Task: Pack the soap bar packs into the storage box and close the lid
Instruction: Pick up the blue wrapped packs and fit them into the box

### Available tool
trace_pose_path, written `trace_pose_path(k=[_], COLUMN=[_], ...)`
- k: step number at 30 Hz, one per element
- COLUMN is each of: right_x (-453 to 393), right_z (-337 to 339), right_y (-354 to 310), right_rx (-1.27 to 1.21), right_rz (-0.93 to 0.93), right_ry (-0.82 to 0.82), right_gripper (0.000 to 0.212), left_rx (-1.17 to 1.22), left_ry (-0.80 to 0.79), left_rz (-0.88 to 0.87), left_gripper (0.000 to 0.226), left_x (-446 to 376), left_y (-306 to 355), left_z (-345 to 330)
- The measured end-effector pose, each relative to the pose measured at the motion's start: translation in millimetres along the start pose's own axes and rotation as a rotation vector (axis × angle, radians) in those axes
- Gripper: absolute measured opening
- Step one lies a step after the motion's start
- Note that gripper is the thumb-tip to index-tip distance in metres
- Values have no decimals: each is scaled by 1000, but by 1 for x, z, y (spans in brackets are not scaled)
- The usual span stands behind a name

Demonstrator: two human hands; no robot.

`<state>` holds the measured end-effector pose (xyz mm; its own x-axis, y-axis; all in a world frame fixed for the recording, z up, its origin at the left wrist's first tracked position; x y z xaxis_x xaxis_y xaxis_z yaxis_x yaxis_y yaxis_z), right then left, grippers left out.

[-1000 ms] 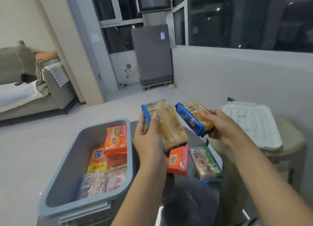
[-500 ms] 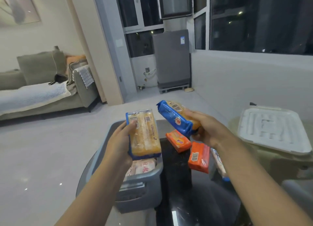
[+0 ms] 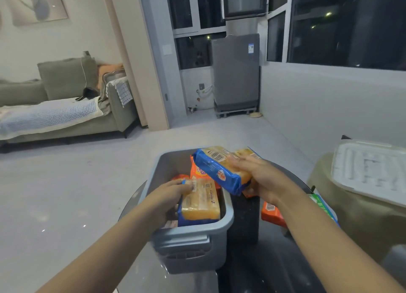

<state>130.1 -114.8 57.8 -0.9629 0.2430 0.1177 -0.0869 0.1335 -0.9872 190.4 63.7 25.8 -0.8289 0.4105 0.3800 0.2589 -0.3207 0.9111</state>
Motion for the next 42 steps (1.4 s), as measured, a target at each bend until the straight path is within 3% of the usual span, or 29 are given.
trace_pose_path(k=[6, 12, 20, 24, 27, 31, 34, 37, 40, 42], right_x=[-4, -5, -5, -6, -4, -2, 1, 6, 13, 16], right_z=[4, 3, 0, 0, -2, -4, -3, -4, -9, -16], right_y=[8, 14, 13, 12, 11, 11, 7, -2, -11, -14], right_rx=[62, 125, 136, 149, 142, 130, 123, 148, 276, 321], right_rz=[-32, -46, -48, -40, -34, -18, 22, 95, 170, 201], right_ry=[7, 1, -6, 0, 6, 37, 68, 87, 102, 84], right_gripper=[40, 35, 34, 32, 31, 26, 17, 19, 13, 23], left_rx=[-156, -260, -680, -698, -597, -261, 71, 135, 107, 111], left_ry=[-160, -176, -74, -51, -14, 232, 24, -185, -185, -139], left_rz=[76, 63, 27, 39, -24, -344, -381, -367, -393, -395], left_gripper=[20, 9, 40, 54, 38, 18, 34, 51, 66, 68], left_x=[-15, -28, -37, -38, -38, -36, -28, -15, -8, -7], left_y=[-16, -18, -9, -13, -6, 32, 41, 45, 46, 45], left_z=[-9, -14, -2, 0, 2, 23, 6, -16, -19, -12])
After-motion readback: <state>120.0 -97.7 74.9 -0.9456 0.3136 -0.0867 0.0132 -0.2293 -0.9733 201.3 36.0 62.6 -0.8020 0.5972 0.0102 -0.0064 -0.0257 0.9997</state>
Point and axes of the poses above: each hand's wrist, its own x-axis away from the middle knuckle, its own z-axis out of the back of the hand, y = z × x, the point moved 10 cm from there along -x, towards the middle knuckle, and after that the axes turned 2 degrees about -x, right-handed, at the moved point
